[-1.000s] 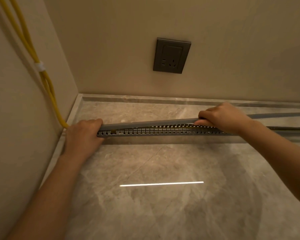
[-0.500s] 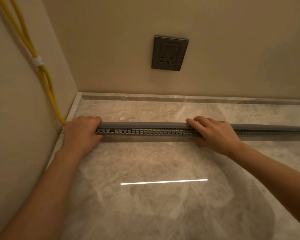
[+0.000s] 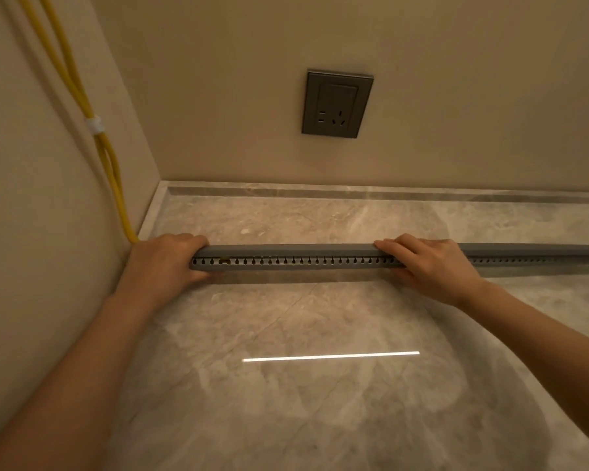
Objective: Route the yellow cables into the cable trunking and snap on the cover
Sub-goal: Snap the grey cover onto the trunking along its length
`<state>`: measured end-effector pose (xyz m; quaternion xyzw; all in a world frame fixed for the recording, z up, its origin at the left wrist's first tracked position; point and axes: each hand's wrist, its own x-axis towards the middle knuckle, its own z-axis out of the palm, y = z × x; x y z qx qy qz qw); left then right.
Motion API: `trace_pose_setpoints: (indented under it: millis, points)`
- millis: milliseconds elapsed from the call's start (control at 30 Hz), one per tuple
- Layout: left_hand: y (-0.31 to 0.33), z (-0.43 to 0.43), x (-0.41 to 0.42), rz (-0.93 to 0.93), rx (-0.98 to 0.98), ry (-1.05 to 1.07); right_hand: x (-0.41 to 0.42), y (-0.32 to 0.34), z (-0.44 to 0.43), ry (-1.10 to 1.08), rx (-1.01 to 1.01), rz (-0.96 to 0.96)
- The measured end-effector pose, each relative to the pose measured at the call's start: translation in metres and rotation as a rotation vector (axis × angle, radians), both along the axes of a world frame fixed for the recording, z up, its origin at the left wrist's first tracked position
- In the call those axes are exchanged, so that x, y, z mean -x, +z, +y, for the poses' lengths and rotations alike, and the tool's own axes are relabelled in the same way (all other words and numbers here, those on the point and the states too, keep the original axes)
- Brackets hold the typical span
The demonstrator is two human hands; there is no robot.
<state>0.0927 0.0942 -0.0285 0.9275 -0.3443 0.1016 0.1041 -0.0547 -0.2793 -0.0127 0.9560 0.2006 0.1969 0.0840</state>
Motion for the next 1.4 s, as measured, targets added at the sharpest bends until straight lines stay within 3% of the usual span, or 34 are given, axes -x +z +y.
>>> trace_pose_setpoints:
  millis: [200, 433, 667, 800, 1000, 1067, 1133, 1200, 1267, 1400]
  points:
    - [-0.003, -0.004, 0.005, -0.119, -0.129, 0.029, -0.009, 0.011, 0.009, -0.178, 0.056, 0.231]
    - [0.006, -0.005, 0.004, -0.180, -0.111, 0.017, -0.050, 0.022, 0.106, 0.048, -0.014, 0.192]
    - [0.013, -0.005, 0.010, -0.158, -0.003, 0.069, -0.093, 0.023, 0.198, 0.069, 0.021, 0.175]
    - [0.012, -0.001, 0.021, -0.110, 0.331, 0.128, -0.096, 0.026, 0.203, 0.053, -0.032, 0.164]
    - [-0.007, -0.019, 0.070, -0.075, 1.137, 0.598, -0.100, 0.032, 0.200, 0.017, -0.097, 0.176]
    - [-0.007, -0.019, 0.069, 0.185, 1.507, 0.645, -0.101, 0.035, 0.201, 0.023, -0.117, 0.183]
    - [-0.003, -0.018, 0.060, 0.678, 1.991, 0.651, -0.100, 0.037, 0.201, 0.016, -0.135, 0.177]
    - [-0.002, -0.017, 0.051, 1.140, 2.331, 0.535, -0.099, 0.038, 0.201, 0.012, -0.151, 0.168]
    - [-0.003, -0.019, 0.043, 1.286, 2.528, 0.444, -0.097, 0.039, 0.201, 0.016, -0.161, 0.161]
    - [0.009, -0.040, 0.027, 1.331, 2.696, 0.265, -0.094, 0.041, 0.202, 0.028, -0.196, 0.153]
